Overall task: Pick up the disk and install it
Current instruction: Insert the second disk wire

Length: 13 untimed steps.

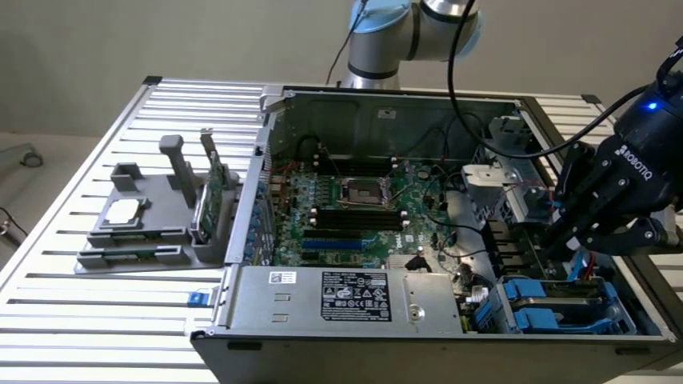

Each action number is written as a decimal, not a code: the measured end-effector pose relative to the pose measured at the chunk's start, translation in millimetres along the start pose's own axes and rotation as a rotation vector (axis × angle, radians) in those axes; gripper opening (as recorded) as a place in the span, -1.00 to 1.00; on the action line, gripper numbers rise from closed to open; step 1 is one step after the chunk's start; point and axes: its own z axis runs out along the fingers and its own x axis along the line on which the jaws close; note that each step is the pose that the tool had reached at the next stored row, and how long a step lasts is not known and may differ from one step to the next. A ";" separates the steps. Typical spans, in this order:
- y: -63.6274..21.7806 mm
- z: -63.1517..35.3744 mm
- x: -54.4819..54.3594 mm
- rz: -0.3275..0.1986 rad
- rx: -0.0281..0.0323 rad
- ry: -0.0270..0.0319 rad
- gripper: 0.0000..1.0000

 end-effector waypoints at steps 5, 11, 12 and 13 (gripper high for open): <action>0.1 0.0 0.1 0.000 0.0000 0.0002 -0.47; 2.0 -0.7 0.7 0.000 0.0000 0.0002 -0.47; 3.2 -1.0 0.8 0.000 0.0000 0.0004 -0.47; 4.4 -1.3 0.8 0.000 0.0000 0.0008 -0.47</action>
